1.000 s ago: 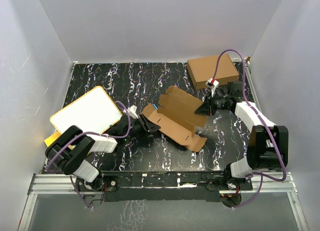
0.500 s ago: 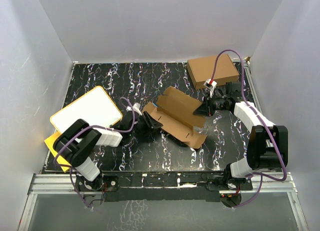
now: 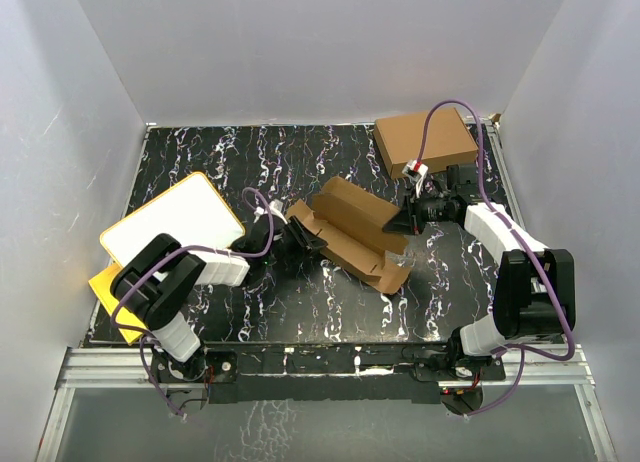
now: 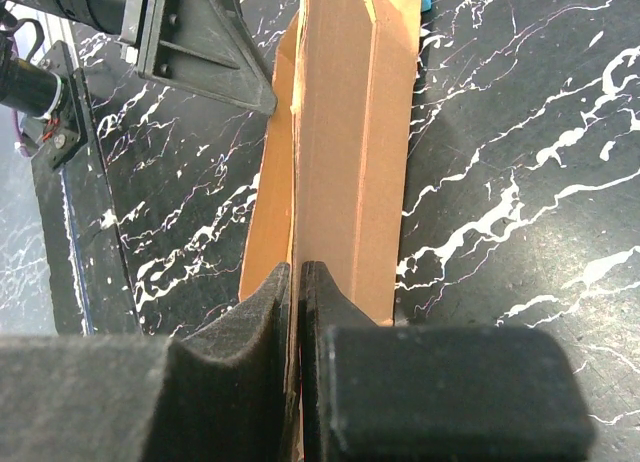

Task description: Fold the paper box

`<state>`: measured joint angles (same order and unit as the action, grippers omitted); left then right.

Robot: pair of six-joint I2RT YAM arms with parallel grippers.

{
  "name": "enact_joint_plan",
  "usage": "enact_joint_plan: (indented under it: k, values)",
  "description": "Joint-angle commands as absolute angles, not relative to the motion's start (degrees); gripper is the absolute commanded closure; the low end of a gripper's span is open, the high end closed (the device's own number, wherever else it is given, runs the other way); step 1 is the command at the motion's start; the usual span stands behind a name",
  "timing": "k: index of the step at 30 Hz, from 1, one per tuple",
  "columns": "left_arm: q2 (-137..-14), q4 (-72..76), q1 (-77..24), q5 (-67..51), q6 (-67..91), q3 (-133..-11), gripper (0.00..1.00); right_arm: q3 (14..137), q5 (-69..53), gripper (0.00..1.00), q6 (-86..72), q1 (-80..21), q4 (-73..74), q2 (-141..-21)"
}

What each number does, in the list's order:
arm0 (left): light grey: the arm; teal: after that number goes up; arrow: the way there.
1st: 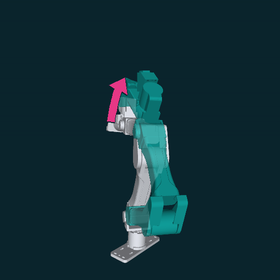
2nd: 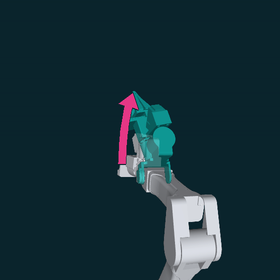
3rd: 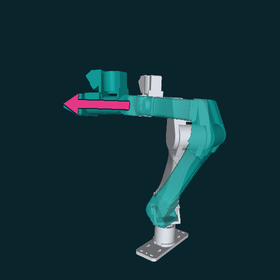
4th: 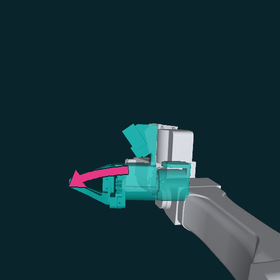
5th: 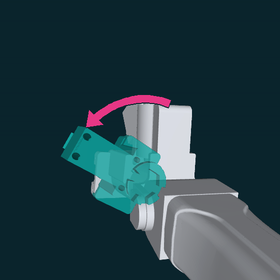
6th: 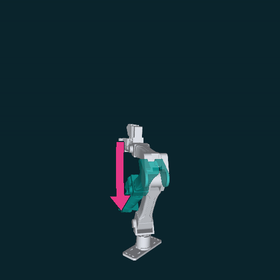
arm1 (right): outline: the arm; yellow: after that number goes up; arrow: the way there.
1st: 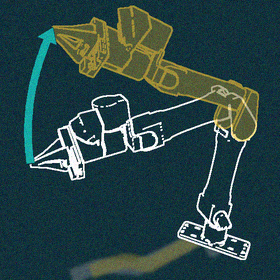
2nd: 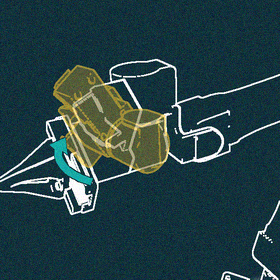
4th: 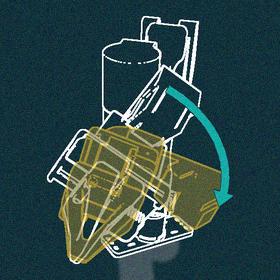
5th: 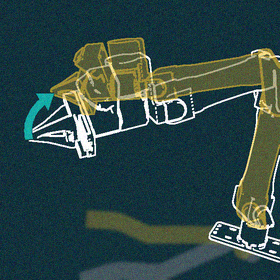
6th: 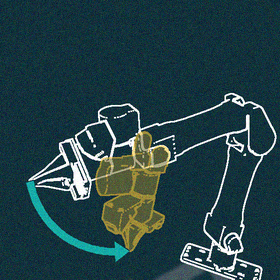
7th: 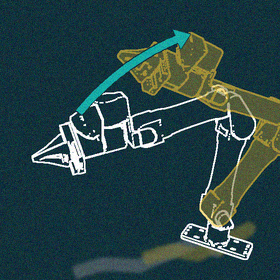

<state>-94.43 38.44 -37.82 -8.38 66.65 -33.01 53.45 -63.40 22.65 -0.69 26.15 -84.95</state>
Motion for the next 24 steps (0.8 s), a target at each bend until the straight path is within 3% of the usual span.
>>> enact_joint_plan:
  k: [1, 8, 16, 24]
  values:
    - [-92.3, 37.4, -38.0, -9.5, 62.3, -33.6, 0.59, 55.0, -64.4, 0.92, 24.9, -1.5, 27.2, -84.4]
    - [-81.8, 34.0, -36.7, -15.4, 46.6, -29.8, 0.50, 56.3, -63.5, 0.92, 25.8, -0.3, 27.2, -81.6]
    - [-66.0, 2.8, -33.9, -16.5, 26.7, -35.1, 0.26, 57.5, -62.6, 0.92, 28.0, -0.2, 28.0, -80.5]
    - [-65.7, -11.9, -24.2, -11.4, 22.6, -41.3, 0.27, 60.4, -64.7, 0.92, 34.6, -0.5, 33.8, -82.5]
